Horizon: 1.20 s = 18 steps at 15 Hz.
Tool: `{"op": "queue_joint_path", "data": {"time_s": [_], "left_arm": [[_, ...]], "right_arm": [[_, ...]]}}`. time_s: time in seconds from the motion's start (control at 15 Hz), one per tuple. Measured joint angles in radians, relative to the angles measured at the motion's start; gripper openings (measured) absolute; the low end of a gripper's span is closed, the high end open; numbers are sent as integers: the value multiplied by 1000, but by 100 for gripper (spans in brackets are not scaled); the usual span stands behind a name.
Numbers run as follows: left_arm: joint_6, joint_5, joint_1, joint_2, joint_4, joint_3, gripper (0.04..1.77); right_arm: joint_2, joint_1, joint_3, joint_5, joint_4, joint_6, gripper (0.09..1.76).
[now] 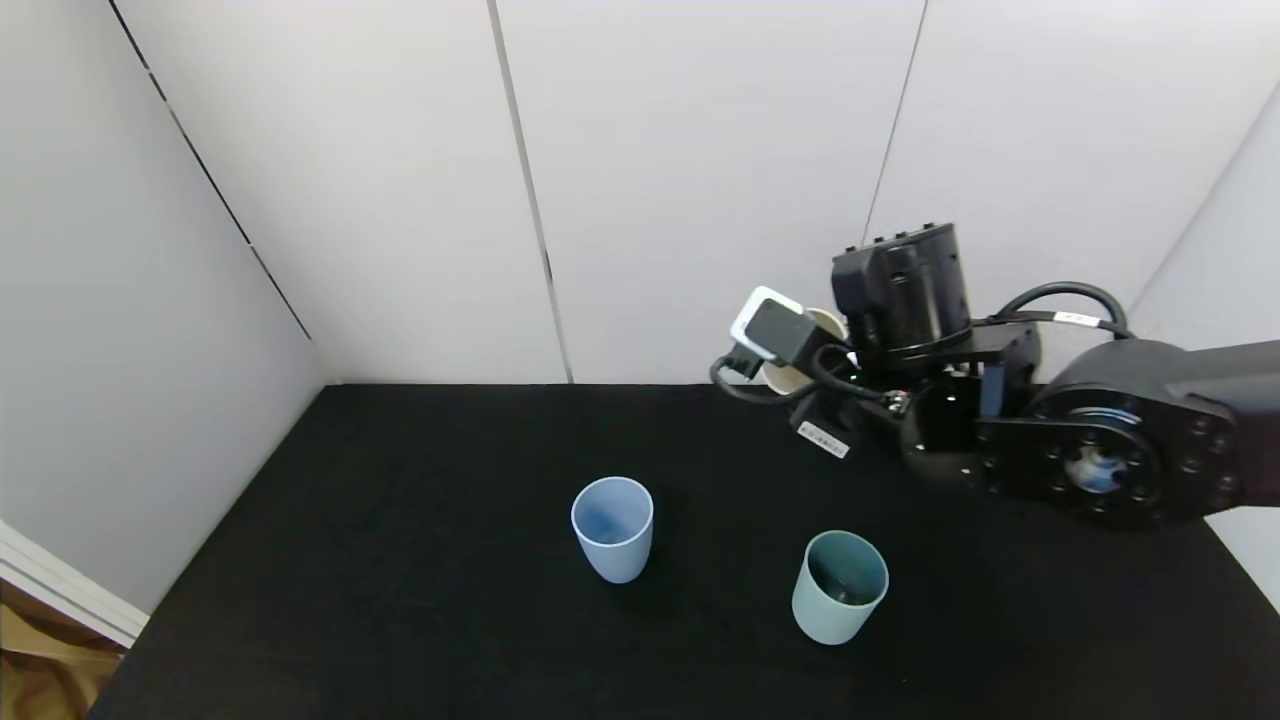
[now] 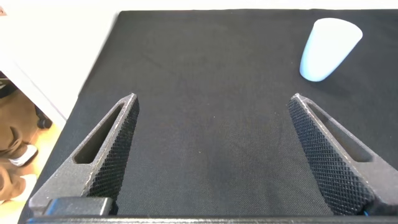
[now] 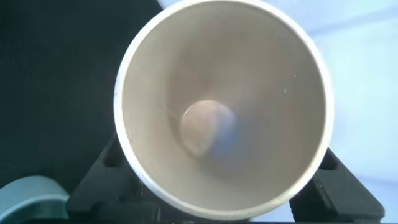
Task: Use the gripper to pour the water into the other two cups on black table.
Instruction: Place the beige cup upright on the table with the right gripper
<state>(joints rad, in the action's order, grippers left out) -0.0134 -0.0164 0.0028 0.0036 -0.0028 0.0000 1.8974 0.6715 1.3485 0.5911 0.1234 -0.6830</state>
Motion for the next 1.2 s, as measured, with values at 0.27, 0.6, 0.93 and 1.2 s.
{"op": "queue_joint_path", "data": {"time_s": [0.27,0.6,0.93,1.2], "left_arm": [[0,0,0,0,0,0,172],[0,0,0,0,0,0,172],[0,0,0,0,0,0,172],[0,0,0,0,0,0,172]], "right_arm": [[-133,-120,-137,-142,1,241,124],[-267,-254,-311,-279,14,388,124],[-343,-360,-539,-353,215,475,124],[-331,-439,-733,-411,456,516,124]]}}
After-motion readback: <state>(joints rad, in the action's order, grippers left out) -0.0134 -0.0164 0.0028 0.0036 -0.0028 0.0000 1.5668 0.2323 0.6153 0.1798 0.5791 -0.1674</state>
